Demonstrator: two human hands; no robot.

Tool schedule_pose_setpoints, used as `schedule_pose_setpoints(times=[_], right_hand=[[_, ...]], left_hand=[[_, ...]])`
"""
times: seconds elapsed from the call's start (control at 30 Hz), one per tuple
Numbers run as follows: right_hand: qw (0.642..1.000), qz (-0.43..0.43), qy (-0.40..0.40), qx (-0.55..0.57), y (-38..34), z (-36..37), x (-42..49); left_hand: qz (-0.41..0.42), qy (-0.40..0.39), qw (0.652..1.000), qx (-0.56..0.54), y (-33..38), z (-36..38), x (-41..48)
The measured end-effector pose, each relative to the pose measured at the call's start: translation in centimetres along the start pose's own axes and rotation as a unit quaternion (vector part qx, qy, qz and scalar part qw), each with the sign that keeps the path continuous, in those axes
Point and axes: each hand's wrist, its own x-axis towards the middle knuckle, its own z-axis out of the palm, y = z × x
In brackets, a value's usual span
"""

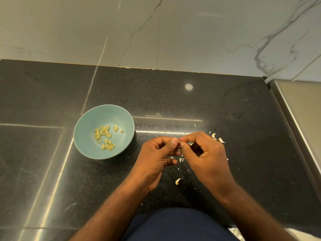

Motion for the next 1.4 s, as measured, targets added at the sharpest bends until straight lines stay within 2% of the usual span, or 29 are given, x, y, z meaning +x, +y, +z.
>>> schedule_pose_setpoints(times=[0.13, 0.47, 0.57, 0.67, 0.83, 0.9, 0.97, 1.03, 1.13, 1.23, 1.4], right_hand=[[1.0, -0.013, 0.005, -0.027, 0.5, 0.1, -0.1], [1.0, 0.012, -0.02, 0.005, 0.8, 0.5, -0.4], [0.997, 0.037, -0.035, 0.055, 0.7, 0.4, -0.4], [0.982, 0.102, -0.054, 0.147, 0.1, 0.4, -0.2], [0.962, 0.161, -0.024, 0.22, 0.1, 0.2, 0.0], [0.963, 0.165, -0.001, 0.212, 0.1, 0.1, 0.1], [0.973, 0.167, 0.018, 0.157, 0.2, 0.0, 0.1], [0.977, 0.176, 0.009, 0.12, 0.5, -0.1, 0.3], [0.969, 0.203, -0.041, 0.138, 0.6, -0.1, 0.4], [0.963, 0.178, -0.076, 0.186, 0.1, 0.1, 0.2], [0.965, 0.18, -0.074, 0.179, 0.2, 0.3, 0.1]], left_hand=[[0.006, -0.004, 1.0, 0.016, 0.0, -0.1, 0.0], [0.018, -0.021, 0.998, 0.063, -0.2, 0.2, -0.2], [0.016, -0.032, 0.997, 0.063, -0.1, 0.2, -0.3], [0.007, -0.045, 0.998, 0.042, 0.3, 0.3, -0.5], [0.009, -0.037, 0.999, 0.03, 0.5, 0.1, -0.4], [0.014, -0.031, 0.999, 0.032, 0.3, 0.0, -0.3], [0.021, -0.03, 0.999, 0.037, 0.2, -0.2, -0.3], [0.024, -0.03, 0.999, 0.038, 0.1, -0.3, -0.3], [0.023, -0.026, 0.999, 0.028, 0.0, -0.4, -0.2], [0.027, -0.019, 0.999, 0.03, -0.3, -0.5, -0.2], [0.026, -0.015, 0.998, 0.06, -0.6, -0.5, -0.1]])
